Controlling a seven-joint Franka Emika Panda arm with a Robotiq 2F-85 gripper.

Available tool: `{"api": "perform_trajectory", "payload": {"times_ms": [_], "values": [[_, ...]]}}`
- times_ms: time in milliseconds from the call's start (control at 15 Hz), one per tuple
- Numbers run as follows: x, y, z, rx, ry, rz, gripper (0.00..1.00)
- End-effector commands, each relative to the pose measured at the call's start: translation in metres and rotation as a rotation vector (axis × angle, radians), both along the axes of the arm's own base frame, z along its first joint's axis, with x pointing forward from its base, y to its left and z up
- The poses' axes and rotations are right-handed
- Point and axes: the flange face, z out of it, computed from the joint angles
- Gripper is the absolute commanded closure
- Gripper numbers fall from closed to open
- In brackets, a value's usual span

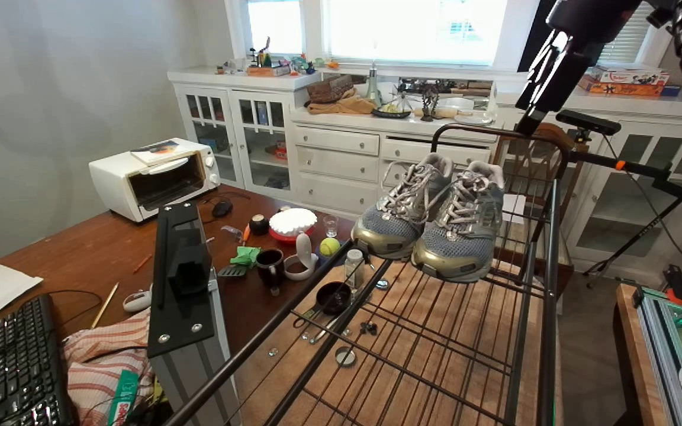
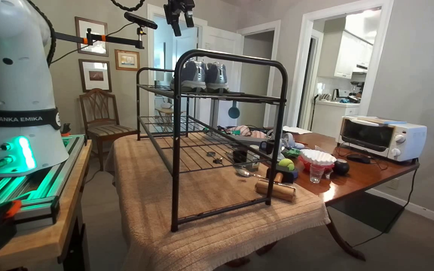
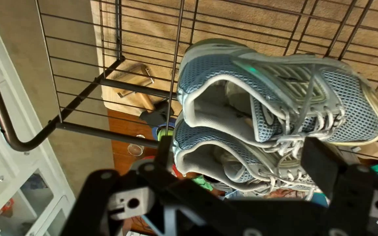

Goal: Turn the shoes to the left

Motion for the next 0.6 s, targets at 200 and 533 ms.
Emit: {"api": "perform_trajectory", "payload": {"times_ms": [200,533], "values": [[-0.019,-0.005,0.006,0.047,-0.034,-0.017,0.0],[-0.02,-0.005,0.007,0.048,-0.039,-0.016,0.0]]}}
